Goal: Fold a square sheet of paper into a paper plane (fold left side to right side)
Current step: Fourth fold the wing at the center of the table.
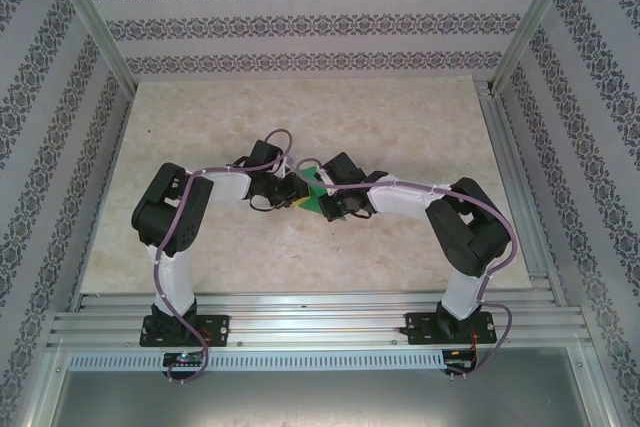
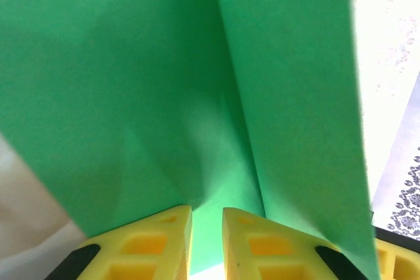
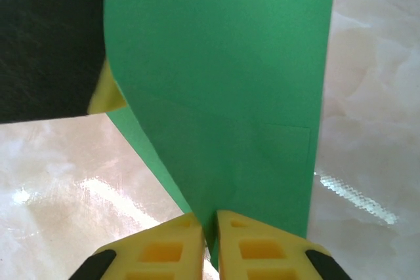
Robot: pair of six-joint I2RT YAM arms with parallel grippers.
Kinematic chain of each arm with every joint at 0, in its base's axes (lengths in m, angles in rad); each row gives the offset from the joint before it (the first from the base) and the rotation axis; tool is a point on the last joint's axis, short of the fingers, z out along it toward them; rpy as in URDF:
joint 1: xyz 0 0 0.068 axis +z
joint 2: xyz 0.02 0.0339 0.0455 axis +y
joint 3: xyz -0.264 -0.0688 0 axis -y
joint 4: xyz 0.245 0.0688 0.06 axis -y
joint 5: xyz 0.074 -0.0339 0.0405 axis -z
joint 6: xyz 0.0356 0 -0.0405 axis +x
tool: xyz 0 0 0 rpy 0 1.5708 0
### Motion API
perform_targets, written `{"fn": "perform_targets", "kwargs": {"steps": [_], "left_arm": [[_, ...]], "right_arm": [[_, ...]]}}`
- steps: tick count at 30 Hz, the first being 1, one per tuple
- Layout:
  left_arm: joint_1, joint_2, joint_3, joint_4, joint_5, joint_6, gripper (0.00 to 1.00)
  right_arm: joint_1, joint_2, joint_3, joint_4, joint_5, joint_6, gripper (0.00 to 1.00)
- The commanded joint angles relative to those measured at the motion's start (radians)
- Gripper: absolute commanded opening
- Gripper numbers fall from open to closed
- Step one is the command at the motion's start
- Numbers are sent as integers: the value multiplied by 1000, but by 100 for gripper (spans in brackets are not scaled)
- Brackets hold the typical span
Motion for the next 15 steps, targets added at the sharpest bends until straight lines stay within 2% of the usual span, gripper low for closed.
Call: {"fn": "perform_targets", "kwargs": {"steps": [1, 15], "left_arm": [[-16, 15, 30, 23, 1, -5, 19], [-22, 22, 20, 4, -13, 8, 17]], "right_arm": [[4, 14, 35, -7, -10, -8, 19], [4, 39, 120, -36, 7, -13, 28]]}}
